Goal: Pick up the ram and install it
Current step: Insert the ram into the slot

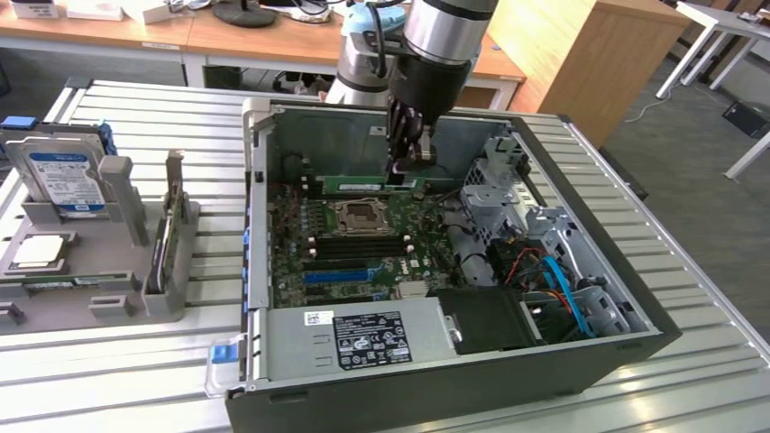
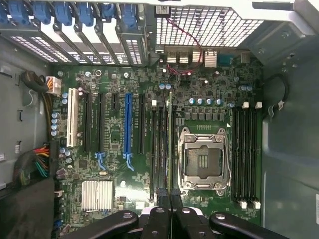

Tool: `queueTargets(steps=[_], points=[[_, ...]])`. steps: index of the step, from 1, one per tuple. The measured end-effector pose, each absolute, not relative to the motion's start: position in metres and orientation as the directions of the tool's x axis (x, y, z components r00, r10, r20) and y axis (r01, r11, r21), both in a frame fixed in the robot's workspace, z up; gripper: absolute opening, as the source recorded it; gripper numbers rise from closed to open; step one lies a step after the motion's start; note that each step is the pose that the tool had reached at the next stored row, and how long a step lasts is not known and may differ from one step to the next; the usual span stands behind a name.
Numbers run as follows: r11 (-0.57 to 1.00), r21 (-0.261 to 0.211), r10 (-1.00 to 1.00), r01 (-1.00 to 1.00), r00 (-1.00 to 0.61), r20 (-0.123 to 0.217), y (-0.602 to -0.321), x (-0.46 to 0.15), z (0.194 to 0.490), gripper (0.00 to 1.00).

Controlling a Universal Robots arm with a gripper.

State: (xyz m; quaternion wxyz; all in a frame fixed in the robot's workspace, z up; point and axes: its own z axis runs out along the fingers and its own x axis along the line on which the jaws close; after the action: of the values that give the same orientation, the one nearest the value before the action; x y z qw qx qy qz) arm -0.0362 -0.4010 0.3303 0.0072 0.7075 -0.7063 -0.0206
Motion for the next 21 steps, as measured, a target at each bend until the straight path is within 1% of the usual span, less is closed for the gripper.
queueTargets(steps=[21], points=[[-0.003, 0.036, -1.000, -0.999, 0.002, -0.030, -0.4033, -0.0364, 0.3292, 0.12]])
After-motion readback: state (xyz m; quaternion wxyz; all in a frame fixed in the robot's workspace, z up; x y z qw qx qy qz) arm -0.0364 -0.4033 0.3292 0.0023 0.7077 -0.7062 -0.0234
